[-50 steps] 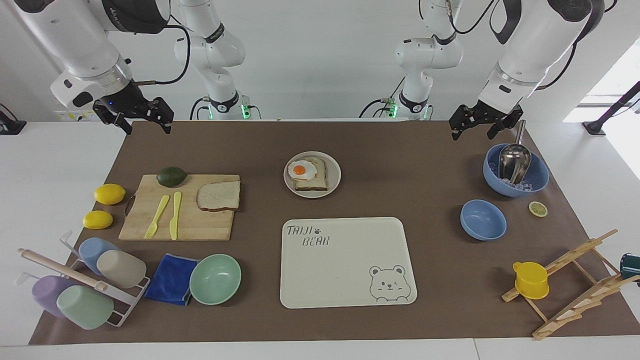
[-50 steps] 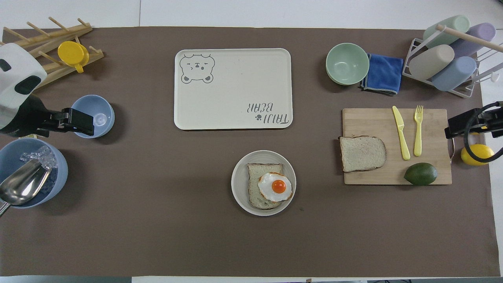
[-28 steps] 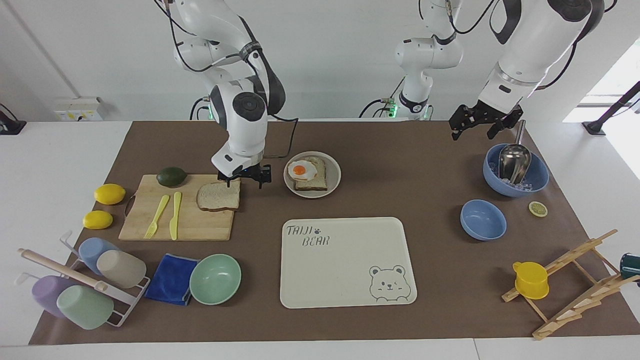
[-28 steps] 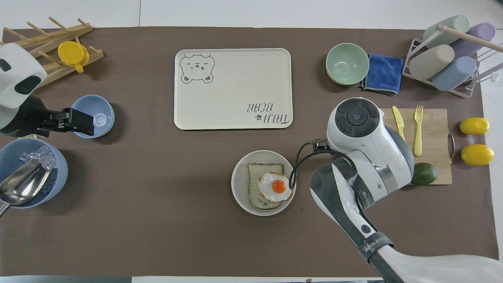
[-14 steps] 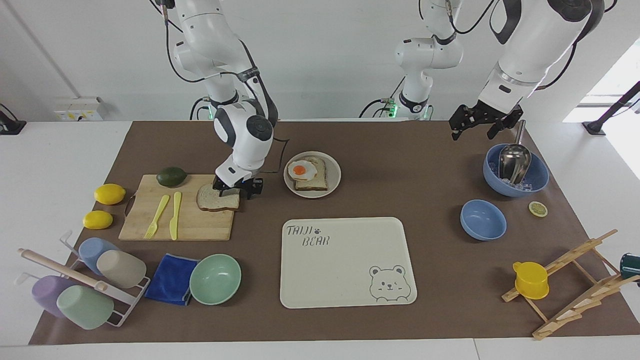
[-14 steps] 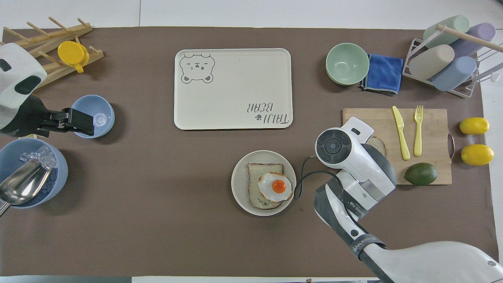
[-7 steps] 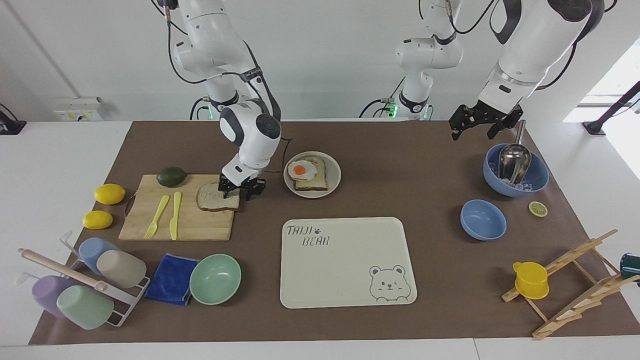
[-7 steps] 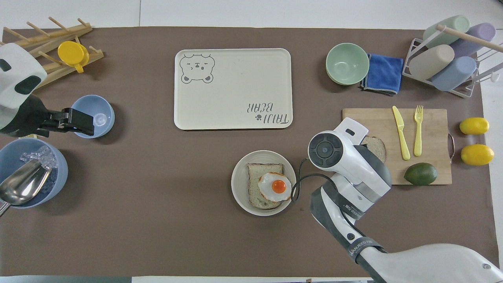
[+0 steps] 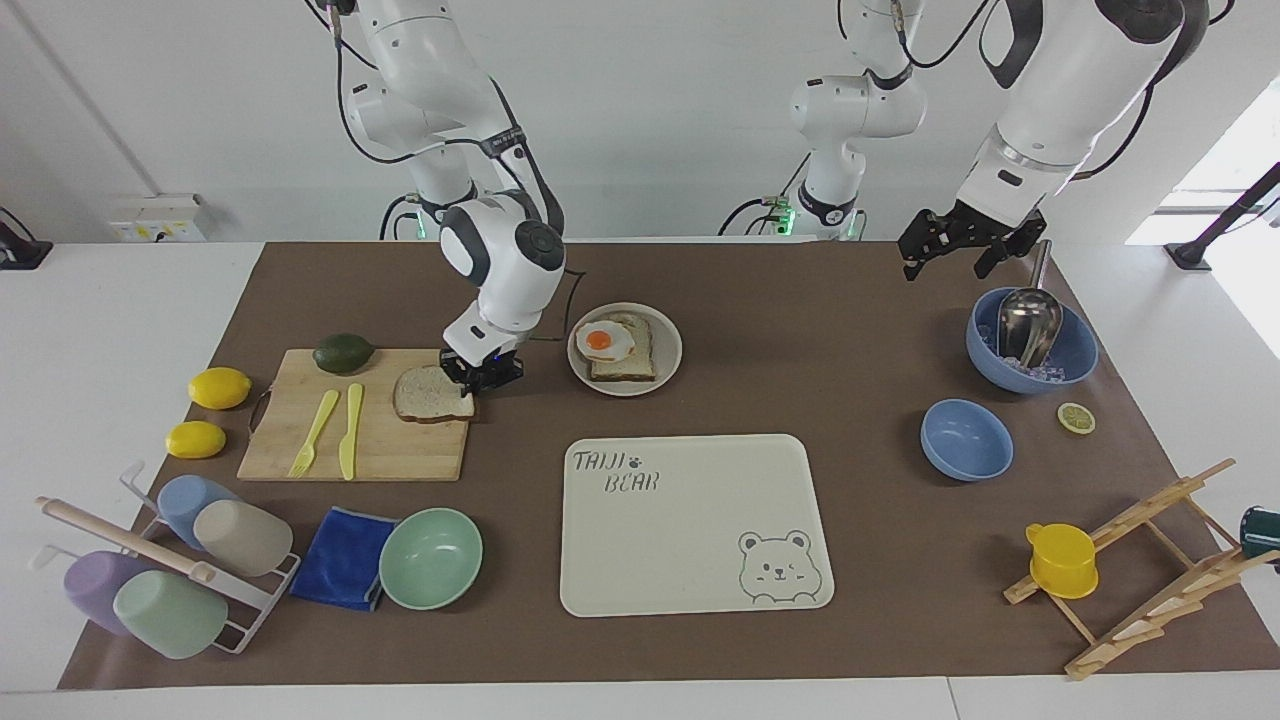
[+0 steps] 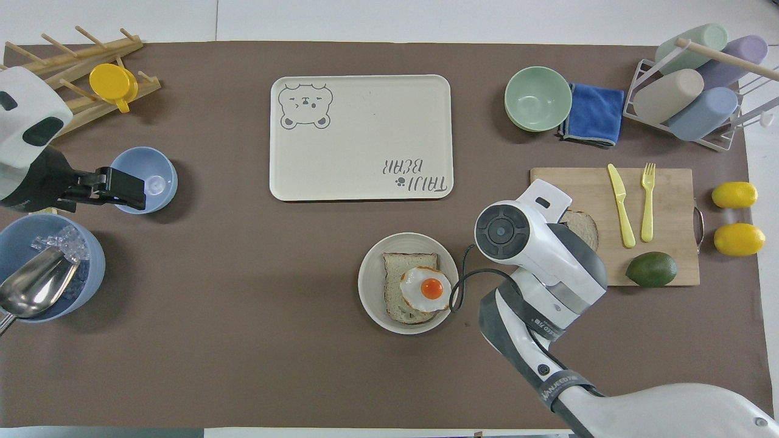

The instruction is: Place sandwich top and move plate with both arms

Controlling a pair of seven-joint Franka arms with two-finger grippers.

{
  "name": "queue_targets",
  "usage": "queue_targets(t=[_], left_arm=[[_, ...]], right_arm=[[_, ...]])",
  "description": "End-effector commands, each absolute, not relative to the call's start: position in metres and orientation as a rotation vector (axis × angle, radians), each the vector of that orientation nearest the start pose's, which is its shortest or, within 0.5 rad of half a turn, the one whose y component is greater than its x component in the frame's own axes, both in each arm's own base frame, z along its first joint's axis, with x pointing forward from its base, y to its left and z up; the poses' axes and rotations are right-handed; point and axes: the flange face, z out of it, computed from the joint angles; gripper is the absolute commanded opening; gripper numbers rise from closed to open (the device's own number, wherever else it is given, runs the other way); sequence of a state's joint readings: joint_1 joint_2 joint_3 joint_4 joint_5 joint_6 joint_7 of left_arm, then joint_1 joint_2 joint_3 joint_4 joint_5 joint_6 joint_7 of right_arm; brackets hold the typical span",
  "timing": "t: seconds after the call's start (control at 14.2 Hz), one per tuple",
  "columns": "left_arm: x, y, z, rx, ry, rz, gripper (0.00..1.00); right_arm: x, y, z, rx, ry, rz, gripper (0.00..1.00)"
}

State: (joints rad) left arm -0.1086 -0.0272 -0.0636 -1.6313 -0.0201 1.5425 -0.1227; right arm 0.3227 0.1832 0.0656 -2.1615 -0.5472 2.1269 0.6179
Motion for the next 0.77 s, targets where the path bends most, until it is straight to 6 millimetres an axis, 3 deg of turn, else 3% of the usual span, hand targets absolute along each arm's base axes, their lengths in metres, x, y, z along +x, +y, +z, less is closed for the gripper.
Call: queue_targets(t=[0.0, 0.07, 0.28, 0.35, 0.56, 0.7], left_arm=[[0.527, -0.092, 0.611, -3.158, 0.077, 0.093, 1.0], [0.527, -0.092, 0.611, -3.158, 0.077, 0.093, 1.0], [0.527, -0.092, 0.611, -3.158, 0.077, 0.093, 1.0], [0.527, -0.092, 0.611, -3.158, 0.077, 0.093, 1.0], [0.527, -0.092, 0.611, -3.158, 0.077, 0.093, 1.0], [0.527, -0.092, 0.611, -3.158, 0.077, 0.093, 1.0]], right_arm=[[0.518, 0.207, 0.319, -3.645, -0.193, 0.006, 0.0], [0.52, 0.223, 0.337, -3.66, -0.2, 0.014, 0.0], [0.509, 0.296, 0.404, -3.597, -0.216, 0.058, 0.0], [0.5, 0.324, 0.413, -3.558, -0.237, 0.092, 0.0], [0.474, 0.372, 0.42, -3.459, -0.203, 0.076, 0.0], [0.461, 0.378, 0.398, -3.431, -0.167, 0.071, 0.0]])
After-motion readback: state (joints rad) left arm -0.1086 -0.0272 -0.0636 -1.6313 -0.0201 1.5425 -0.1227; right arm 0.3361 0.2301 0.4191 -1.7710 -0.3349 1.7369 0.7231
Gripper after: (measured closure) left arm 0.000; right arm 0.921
